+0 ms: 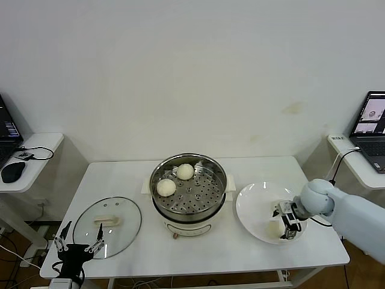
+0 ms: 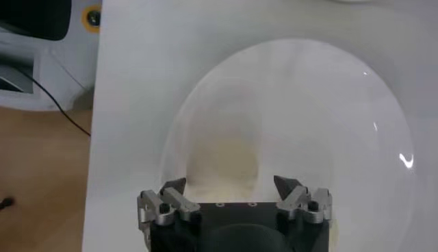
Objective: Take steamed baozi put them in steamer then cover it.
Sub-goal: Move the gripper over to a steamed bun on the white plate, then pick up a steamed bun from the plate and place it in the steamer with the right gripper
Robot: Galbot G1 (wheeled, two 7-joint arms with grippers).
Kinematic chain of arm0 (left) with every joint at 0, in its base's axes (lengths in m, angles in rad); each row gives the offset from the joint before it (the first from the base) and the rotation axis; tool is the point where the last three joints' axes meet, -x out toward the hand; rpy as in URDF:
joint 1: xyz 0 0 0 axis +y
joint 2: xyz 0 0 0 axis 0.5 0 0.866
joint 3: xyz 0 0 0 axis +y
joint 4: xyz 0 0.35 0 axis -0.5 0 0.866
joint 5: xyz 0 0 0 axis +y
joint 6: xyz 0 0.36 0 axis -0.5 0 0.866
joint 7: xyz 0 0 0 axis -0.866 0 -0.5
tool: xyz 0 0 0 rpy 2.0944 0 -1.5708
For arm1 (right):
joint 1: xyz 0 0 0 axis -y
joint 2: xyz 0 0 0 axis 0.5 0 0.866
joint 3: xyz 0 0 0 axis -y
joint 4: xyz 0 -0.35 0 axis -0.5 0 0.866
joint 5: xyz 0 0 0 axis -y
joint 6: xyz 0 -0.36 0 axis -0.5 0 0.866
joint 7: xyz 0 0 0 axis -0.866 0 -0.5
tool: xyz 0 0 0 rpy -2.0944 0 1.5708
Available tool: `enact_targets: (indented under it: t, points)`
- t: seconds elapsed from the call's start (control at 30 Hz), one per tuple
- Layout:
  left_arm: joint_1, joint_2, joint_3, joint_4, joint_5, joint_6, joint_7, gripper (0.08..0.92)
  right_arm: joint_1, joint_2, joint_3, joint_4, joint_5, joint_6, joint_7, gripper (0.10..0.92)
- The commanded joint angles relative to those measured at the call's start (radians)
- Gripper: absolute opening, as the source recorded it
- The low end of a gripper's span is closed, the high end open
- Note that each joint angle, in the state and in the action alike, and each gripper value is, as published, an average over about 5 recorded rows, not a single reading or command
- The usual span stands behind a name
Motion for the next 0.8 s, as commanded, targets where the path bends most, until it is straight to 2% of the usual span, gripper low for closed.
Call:
enact_targets:
  t: [0.03, 0.37, 0.8]
  points:
    - [0.0, 0.001, 0.001, 0.0, 0.0, 0.0, 0.0, 0.823, -0.015, 0.023, 0.007, -0.029, 0.005, -0.009, 0.001, 0.683]
    - [0.002, 0.001, 0.002, -0.006, 0.0, -0.001, 0.0, 0.823, 0.026, 0.002, 0.015, -0.022, 0.032, -0.014, -0.024, 0.547]
    - [-0.007, 0.012, 0.014, -0.017, -0.001, -0.001, 0.001, 0.823, 0.437, -0.051, -0.082, 0.024, 0.22, -0.031, -0.052, 0.551]
